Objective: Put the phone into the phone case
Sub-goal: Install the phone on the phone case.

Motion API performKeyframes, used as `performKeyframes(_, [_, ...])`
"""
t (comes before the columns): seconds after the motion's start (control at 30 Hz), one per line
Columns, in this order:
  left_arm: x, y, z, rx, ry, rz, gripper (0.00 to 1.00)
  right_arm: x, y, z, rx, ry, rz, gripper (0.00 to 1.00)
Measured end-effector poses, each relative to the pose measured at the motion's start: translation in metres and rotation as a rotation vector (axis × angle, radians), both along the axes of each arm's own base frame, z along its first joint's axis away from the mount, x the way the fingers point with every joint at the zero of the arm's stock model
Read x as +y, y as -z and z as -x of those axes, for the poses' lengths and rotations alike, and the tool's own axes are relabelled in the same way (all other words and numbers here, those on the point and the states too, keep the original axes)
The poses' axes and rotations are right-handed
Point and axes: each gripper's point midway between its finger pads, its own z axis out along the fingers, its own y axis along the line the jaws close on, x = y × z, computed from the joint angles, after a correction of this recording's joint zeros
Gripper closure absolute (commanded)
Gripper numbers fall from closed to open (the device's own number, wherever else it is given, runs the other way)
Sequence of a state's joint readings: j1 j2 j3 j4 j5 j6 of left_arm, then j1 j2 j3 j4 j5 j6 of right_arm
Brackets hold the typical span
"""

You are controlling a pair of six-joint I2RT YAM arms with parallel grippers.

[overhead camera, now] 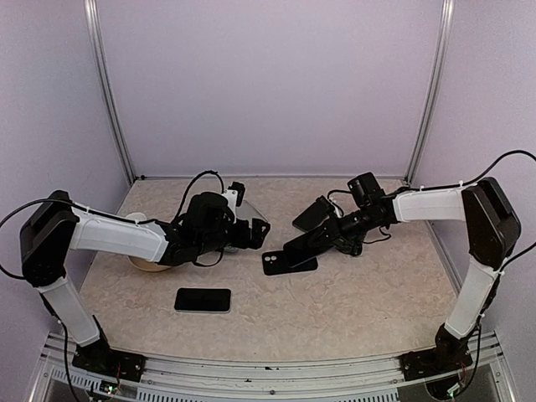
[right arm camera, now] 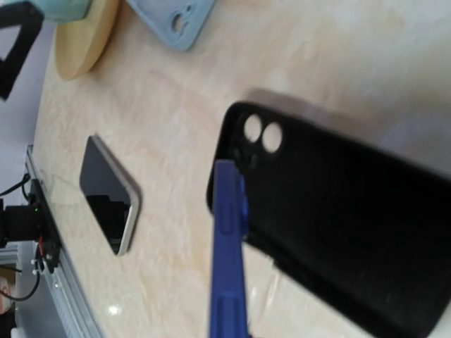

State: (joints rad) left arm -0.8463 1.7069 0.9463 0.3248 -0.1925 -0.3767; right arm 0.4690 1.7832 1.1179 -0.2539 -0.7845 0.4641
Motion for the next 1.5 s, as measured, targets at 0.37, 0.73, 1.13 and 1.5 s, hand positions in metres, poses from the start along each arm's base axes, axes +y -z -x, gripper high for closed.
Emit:
performKeyframes(0.37, [0.015,0.016,-0.004,0.115,-0.059,0.131,0.01,0.017,0.012,-0.028,0.046,-0.011,-0.001,1.00])
performKeyframes(0.73, [0.007,0.026,-0.001,0.193,-0.064,0.217,0.01,0.023,0.022,-0.029,0.122,-0.022,-0.010,1.00])
performKeyframes(1.13, [-0.002,0.046,0.006,0.277,-0.048,0.265,0.01,0.033,0.024,-0.020,0.152,-0.039,-0.018,1.00])
performKeyframes(1.5, [-0.017,0.065,0.016,0.340,-0.003,0.293,0.01,0.039,0.030,-0.021,0.184,-0.033,-0.037,1.00])
